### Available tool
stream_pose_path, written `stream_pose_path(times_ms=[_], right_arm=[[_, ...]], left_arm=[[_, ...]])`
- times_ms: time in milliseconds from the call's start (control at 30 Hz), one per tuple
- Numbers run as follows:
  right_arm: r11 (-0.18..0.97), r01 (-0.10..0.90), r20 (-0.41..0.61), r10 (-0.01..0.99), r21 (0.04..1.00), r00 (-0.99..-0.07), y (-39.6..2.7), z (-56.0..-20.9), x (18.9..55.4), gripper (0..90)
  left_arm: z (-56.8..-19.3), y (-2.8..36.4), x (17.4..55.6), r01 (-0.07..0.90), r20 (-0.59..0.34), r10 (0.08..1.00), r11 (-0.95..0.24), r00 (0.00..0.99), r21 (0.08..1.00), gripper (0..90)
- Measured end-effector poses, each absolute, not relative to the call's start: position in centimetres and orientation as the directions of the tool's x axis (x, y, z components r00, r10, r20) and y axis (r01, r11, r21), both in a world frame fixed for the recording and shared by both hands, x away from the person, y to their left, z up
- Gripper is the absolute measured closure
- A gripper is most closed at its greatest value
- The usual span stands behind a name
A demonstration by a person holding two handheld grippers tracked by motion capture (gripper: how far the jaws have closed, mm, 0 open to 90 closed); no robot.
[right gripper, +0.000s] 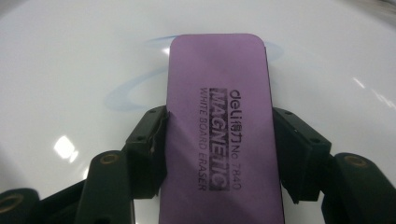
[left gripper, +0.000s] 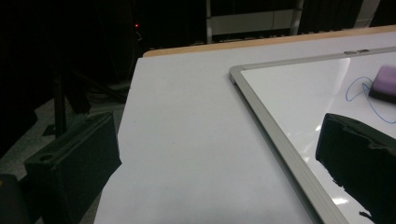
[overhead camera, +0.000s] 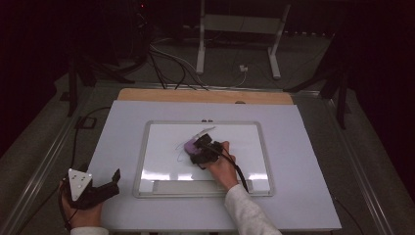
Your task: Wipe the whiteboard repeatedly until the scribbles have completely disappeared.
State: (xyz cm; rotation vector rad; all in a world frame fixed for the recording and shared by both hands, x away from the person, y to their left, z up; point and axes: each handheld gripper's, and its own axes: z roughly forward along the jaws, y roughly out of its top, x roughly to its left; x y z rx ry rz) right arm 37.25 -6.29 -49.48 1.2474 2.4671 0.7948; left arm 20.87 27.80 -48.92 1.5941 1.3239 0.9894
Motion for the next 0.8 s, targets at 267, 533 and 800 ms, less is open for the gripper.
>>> stream_pose_path(times_ms=[267, 533, 800], right_arm=[[0.439, 0.674, 0.006, 0.836, 0.594, -0.549, -6.2, -49.6, 37.4, 41.4], [0.622, 0.527, 0.031, 0.629, 0.579, -0.777, -2.6, -49.5, 35.2, 41.4], [0.499, 0.635, -0.013, 0.792, 0.590, -0.610, -4.4, -49.6, 37.5, 41.3]], left_arm=[[-48.9, 27.6, 21.0, 0.346, 0.071, 0.987, -0.117, 0.144, 0.931, 0.5], [-49.0, 27.7, 21.0, 0.345, 0.066, 0.988, -0.111, 0.139, 0.932, 0.5], [-48.9, 27.8, 20.9, 0.345, 0.063, 0.988, -0.108, 0.138, 0.932, 0.6]])
